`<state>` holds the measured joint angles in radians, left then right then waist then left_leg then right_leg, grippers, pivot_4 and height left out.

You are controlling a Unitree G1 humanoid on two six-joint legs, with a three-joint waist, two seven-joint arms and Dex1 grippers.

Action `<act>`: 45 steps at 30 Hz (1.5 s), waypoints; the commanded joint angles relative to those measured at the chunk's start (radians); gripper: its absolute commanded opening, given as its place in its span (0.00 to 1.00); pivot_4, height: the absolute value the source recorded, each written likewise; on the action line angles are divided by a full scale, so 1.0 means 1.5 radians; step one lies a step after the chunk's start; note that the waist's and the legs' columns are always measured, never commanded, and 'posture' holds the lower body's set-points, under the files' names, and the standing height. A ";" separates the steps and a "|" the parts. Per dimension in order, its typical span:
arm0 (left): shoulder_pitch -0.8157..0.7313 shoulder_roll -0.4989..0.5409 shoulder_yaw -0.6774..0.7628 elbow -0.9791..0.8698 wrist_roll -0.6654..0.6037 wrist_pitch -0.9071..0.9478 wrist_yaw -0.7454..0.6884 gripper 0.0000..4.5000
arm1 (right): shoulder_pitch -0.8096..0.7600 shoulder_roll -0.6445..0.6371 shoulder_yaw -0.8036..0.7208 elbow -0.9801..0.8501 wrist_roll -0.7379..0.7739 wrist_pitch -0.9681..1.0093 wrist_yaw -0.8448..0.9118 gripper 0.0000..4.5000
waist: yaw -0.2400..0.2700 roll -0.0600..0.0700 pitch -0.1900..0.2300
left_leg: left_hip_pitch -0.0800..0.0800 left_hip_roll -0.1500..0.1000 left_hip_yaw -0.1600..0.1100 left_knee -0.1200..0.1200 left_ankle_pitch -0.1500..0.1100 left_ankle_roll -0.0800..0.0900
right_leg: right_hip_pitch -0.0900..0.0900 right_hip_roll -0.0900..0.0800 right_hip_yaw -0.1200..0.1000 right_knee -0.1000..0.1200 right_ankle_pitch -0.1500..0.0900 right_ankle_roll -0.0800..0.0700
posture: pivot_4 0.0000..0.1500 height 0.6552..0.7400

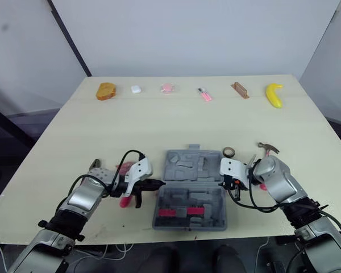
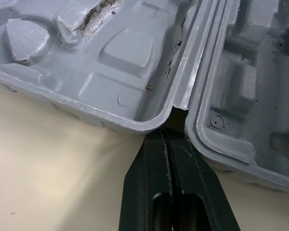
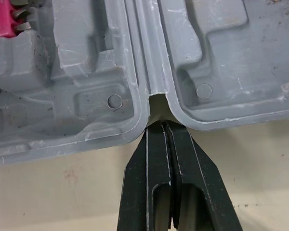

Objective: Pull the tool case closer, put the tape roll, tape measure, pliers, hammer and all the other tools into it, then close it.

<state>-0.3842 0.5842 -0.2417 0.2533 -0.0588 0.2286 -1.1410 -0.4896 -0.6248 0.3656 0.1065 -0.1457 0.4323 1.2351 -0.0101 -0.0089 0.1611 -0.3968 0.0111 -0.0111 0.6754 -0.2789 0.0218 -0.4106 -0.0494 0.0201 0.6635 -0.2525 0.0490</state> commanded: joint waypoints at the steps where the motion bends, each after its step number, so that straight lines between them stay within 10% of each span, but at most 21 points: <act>1: 0.008 -0.015 -0.025 -0.026 0.001 0.003 -0.005 0.01 | 0.005 -0.009 -0.013 -0.033 0.021 0.003 -0.003 0.00 | 0.001 0.000 0.000 | 0.000 0.000 0.000 0.000 0.000 0.000 | 0.000 0.000 0.000 0.000 0.000 0.000 | 1.00 1.00; 45: 0.055 -0.017 -0.032 -0.084 0.006 0.028 -0.006 0.01 | 0.074 -0.055 -0.003 -0.123 0.068 0.055 -0.025 0.00 | 0.000 0.000 0.000 | 0.000 0.000 -0.001 0.001 0.000 0.000 | 0.000 0.000 0.000 0.000 0.000 0.000 | 1.00 1.00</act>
<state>-0.3169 0.5611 -0.2626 0.1446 -0.0433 0.2626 -1.1439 -0.3859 -0.7110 0.3529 -0.0279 -0.0735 0.5147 1.1878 -0.0108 -0.0090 0.1610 -0.3972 0.0111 -0.0119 0.6767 -0.2790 0.0219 -0.4101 -0.0493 0.0197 0.6637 -0.2524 0.0492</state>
